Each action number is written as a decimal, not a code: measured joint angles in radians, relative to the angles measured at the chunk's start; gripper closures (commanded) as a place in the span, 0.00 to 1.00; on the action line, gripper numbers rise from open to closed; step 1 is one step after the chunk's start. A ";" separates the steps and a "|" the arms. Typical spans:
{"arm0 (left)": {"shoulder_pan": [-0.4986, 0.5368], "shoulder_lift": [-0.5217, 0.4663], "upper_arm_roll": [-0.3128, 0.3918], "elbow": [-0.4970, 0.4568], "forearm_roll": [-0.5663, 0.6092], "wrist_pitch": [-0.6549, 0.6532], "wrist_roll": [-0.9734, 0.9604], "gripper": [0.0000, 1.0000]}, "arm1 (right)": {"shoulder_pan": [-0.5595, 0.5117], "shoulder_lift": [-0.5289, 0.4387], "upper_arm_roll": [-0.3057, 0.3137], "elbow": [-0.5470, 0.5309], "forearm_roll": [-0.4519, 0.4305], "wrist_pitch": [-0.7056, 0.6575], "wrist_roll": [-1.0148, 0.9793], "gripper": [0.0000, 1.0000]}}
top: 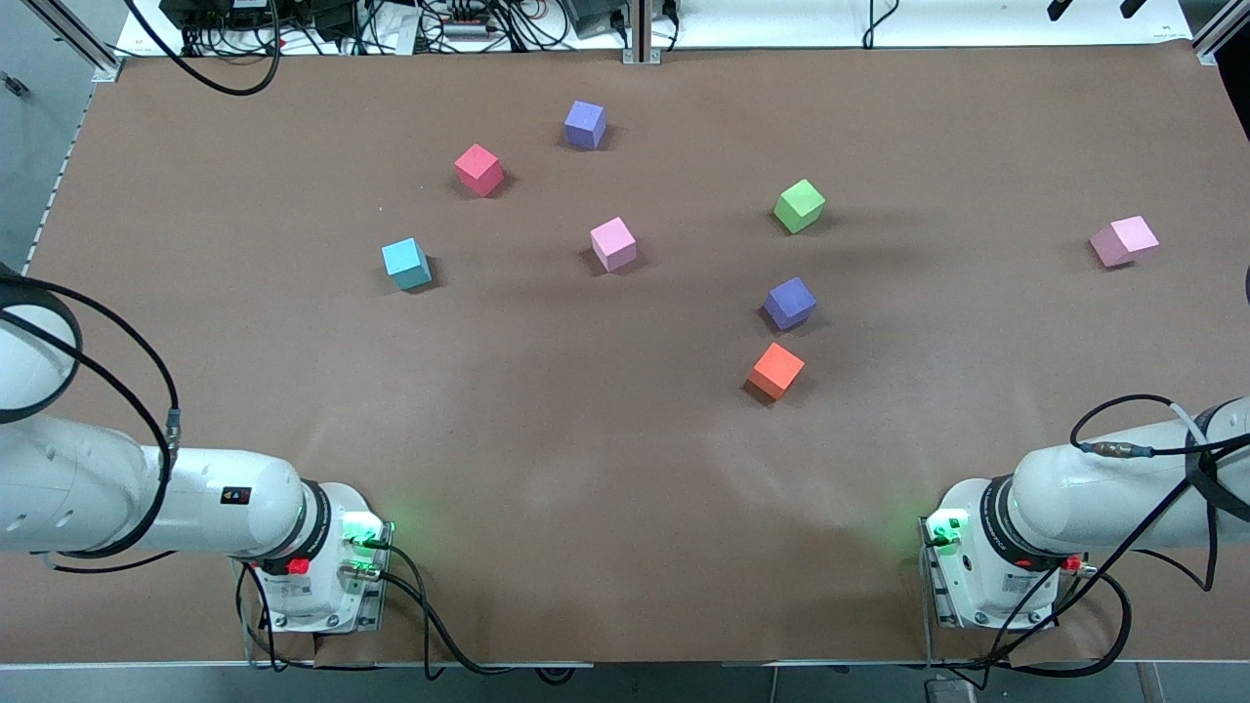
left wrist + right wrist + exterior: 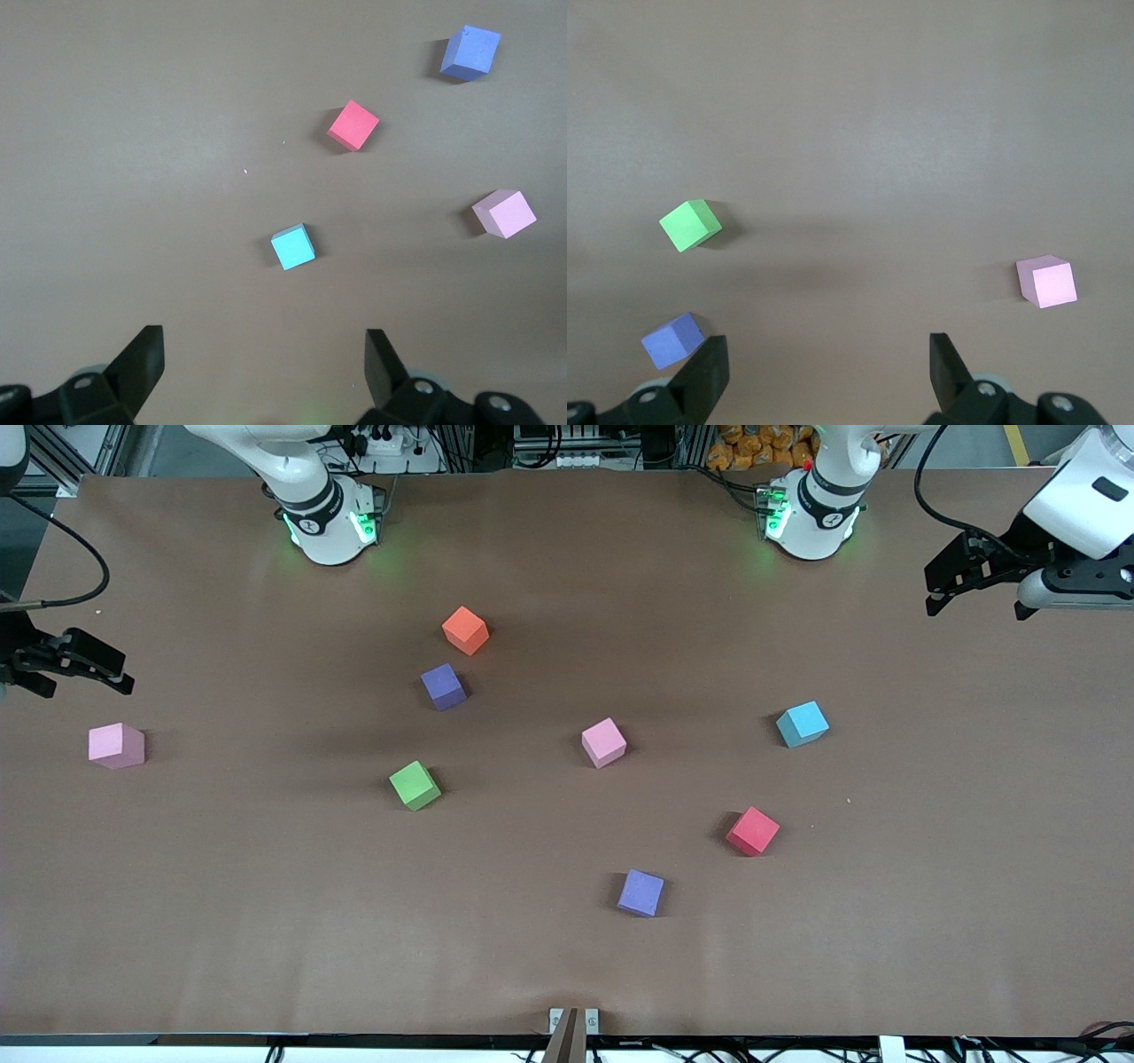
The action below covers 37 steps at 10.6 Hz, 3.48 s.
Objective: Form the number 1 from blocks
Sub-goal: 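Reach the left gripper down over the cyan cube, then grasp the cyan cube with the left gripper while the right gripper reaches the green cube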
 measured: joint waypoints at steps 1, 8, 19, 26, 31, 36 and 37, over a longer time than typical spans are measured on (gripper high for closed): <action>0.000 0.000 -0.002 0.000 0.000 0.000 0.003 0.00 | 0.000 0.000 0.000 0.000 0.000 0.000 0.000 0.00; -0.001 0.025 -0.014 -0.004 0.000 -0.001 0.007 0.00 | 0.000 0.000 0.000 0.000 0.000 -0.001 0.000 0.00; -0.021 0.305 -0.035 -0.386 0.011 0.425 -0.103 0.00 | 0.000 0.010 0.000 -0.012 0.000 -0.043 -0.001 0.00; -0.023 0.408 -0.035 -0.523 0.043 0.588 -0.275 0.00 | 0.066 0.082 0.004 -0.019 0.013 -0.103 0.001 0.00; -0.019 0.425 -0.032 -0.637 0.102 0.685 -0.285 0.00 | 0.241 0.081 0.006 -0.050 0.035 -0.079 0.150 0.00; -0.017 0.459 -0.030 -0.644 0.126 0.693 -0.285 0.18 | 0.394 0.085 0.007 -0.253 0.034 0.169 0.222 0.00; -0.016 0.465 -0.029 -0.644 0.131 0.695 -0.285 0.72 | 0.400 0.090 0.007 -0.305 0.034 0.244 0.222 0.00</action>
